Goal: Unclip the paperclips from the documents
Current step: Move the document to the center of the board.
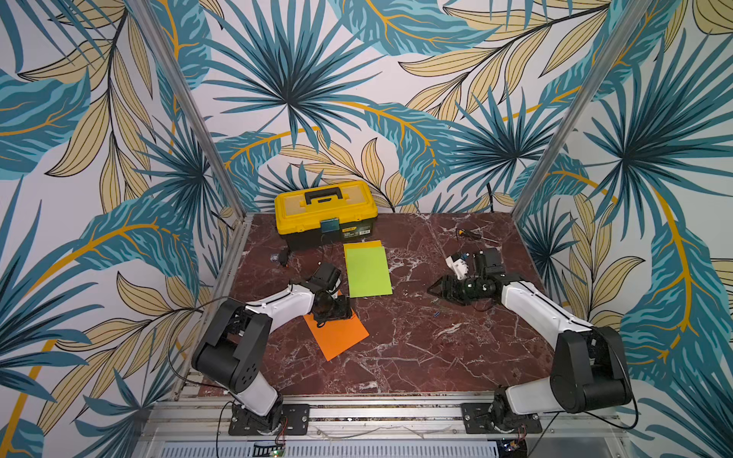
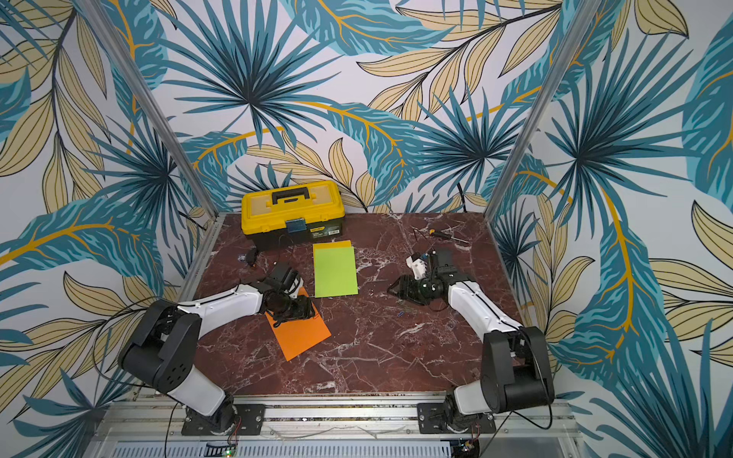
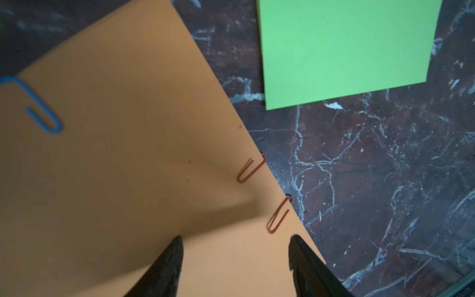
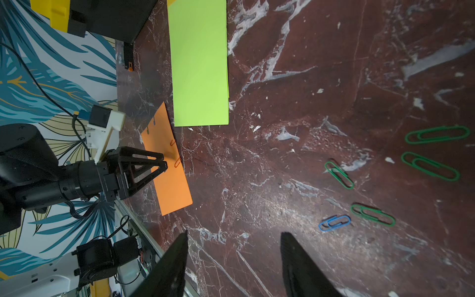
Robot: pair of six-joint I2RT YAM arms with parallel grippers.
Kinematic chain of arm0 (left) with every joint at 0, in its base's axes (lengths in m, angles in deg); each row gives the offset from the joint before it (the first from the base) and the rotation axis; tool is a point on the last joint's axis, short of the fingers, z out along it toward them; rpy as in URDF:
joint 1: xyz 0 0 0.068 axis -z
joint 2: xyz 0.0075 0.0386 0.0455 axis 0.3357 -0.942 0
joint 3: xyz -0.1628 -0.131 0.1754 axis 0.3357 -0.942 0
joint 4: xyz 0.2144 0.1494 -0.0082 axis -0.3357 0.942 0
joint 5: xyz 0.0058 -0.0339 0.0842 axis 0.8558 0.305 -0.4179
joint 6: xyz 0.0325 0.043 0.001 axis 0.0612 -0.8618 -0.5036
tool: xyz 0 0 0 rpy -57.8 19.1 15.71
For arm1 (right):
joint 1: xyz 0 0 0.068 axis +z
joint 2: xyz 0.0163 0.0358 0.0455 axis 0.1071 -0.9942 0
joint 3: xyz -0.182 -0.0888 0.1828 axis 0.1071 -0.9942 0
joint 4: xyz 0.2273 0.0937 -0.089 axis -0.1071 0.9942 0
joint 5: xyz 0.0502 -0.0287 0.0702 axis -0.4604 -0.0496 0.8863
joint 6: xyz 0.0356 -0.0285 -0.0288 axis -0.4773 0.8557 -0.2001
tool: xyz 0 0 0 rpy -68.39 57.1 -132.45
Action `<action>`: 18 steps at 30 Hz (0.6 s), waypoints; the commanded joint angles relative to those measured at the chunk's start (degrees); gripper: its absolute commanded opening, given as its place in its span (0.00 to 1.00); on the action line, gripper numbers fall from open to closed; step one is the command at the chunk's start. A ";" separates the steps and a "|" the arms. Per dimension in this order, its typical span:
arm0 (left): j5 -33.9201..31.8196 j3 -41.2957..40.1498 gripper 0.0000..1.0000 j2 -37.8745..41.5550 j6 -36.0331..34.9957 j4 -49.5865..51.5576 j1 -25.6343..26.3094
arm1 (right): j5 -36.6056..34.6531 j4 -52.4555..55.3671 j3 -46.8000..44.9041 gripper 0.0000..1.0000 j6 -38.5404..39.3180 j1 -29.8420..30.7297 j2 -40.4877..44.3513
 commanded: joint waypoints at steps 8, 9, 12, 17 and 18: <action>7.08 -0.79 0.65 -4.83 -0.64 7.86 5.66 | 0.34 0.71 0.02 0.59 0.70 0.42 1.37; 7.49 -0.57 0.65 -5.03 -0.77 8.28 6.15 | 0.34 0.89 0.20 0.59 0.72 0.42 1.46; 8.70 0.09 0.64 -5.75 -1.32 8.97 7.81 | 0.34 1.29 0.40 0.59 0.96 0.42 1.55; 9.96 1.94 0.63 -7.93 -2.59 9.54 9.89 | 0.38 1.04 0.36 0.59 0.76 0.44 1.38; 10.36 2.35 0.63 -8.46 -2.88 9.67 10.05 | 0.43 0.89 0.33 0.59 0.68 0.42 1.37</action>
